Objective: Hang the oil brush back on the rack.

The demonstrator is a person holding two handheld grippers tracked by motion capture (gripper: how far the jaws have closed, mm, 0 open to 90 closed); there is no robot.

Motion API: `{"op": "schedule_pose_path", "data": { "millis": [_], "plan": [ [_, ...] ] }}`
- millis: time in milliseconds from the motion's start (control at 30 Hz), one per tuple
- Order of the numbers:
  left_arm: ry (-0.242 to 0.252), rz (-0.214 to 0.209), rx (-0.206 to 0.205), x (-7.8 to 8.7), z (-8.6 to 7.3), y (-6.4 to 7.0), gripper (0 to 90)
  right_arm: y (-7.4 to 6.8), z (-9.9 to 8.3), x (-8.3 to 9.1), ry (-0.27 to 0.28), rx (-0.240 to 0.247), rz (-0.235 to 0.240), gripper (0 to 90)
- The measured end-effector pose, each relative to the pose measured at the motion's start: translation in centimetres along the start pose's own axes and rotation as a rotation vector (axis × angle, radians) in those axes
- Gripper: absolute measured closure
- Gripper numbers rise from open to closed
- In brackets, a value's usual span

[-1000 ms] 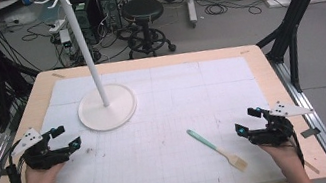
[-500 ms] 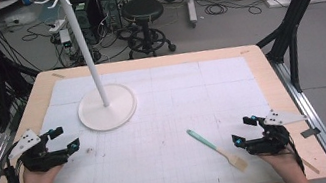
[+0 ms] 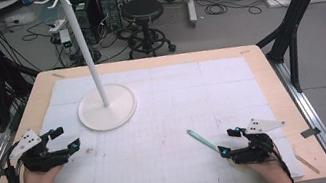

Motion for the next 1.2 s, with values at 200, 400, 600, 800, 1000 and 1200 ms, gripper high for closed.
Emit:
{"op": "schedule_pose_path", "data": {
  "millis": [200, 400, 600, 800, 1000, 1200],
  "plan": [
    [-0.002, 0.0, 0.001, 0.0, 0.0, 0.0, 17.5, -0.5, -1.6, -0.7, -0.111, 0.058, -0.045, 38.8],
    [-0.006, 0.008, 0.004, 0.0, -0.1, -0.1, 18.7, -0.7, -1.8, -1.2, -0.15, 0.071, -0.06, 50.0],
    [-0.01, 0.01, 0.002, 0.0, -0.1, -0.1, 19.1, -0.8, -2.1, -1.5, -0.166, 0.086, -0.077, 58.1],
    [-0.015, 0.012, -0.003, -0.1, -0.2, -0.1, 19.5, -1.3, -2.1, -1.7, -0.17, 0.143, -0.102, 70.7],
    [-0.02, 0.013, -0.001, -0.1, -0.3, 0.0, 19.6, -1.3, -2.1, -1.8, -0.176, 0.08, -0.106, 75.9],
    [-0.025, 0.013, -0.003, -0.1, -0.4, -0.1, 19.7, -1.1, -2.1, -1.8, -0.191, 0.041, -0.114, 81.5]
  ]
}}
Point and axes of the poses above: each handheld gripper's, and its own axes: x roughly backward along the jaws, z roughly out of its top, y roughly to its right, the point moved 9 cm from there along -x, roughly forward along the jaws, and after that the axes turned 8 degrees about y, right-handed, at the moved point
